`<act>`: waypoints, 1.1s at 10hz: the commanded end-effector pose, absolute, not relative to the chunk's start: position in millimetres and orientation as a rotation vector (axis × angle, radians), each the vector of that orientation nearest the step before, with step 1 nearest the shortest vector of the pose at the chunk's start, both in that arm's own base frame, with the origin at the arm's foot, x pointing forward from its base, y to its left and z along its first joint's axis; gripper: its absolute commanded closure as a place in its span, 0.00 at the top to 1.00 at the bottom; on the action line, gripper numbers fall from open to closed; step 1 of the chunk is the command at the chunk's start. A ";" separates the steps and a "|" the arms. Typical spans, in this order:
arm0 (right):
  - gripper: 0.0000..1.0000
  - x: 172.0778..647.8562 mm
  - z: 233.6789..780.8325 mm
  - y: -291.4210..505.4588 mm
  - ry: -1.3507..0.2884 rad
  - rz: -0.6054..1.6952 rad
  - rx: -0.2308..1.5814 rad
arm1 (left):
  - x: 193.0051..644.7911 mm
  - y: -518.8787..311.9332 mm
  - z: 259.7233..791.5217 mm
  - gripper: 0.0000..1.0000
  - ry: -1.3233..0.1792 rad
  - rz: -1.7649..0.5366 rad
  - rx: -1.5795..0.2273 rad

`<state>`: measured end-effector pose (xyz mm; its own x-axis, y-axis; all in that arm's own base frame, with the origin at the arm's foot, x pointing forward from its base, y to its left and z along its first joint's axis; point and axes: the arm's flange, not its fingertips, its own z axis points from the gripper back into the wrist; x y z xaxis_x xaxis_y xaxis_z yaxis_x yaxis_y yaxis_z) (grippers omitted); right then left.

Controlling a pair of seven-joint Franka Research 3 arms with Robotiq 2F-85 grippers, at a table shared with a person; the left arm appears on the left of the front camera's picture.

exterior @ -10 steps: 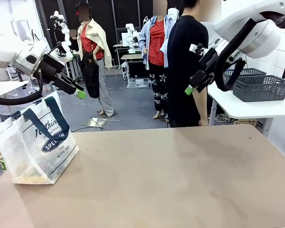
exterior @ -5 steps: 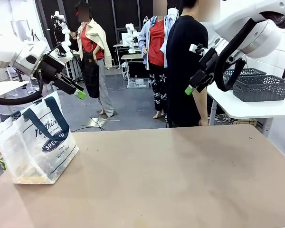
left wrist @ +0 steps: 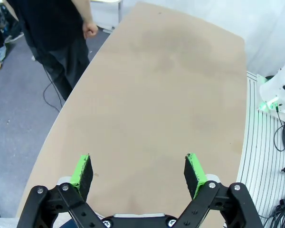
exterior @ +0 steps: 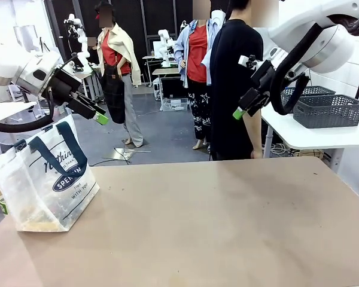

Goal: Transfer purchased items from the store into the shopping bag.
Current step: Move the Reusable shopping bag to the right side of the table.

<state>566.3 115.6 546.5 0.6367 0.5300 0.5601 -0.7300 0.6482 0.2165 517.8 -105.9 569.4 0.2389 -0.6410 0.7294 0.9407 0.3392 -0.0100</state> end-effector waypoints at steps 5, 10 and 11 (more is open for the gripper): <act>1.00 569.3 550.1 116.1 -0.463 0.741 0.451 | 518.1 -105.3 569.0 1.00 -0.713 -1.142 -0.523; 1.00 569.3 550.1 116.1 -0.463 0.741 0.451 | 518.1 -105.3 569.0 1.00 -0.713 -1.142 -0.523; 1.00 569.3 550.1 116.1 -0.463 0.741 0.451 | 518.1 -105.3 569.0 1.00 -0.713 -1.142 -0.523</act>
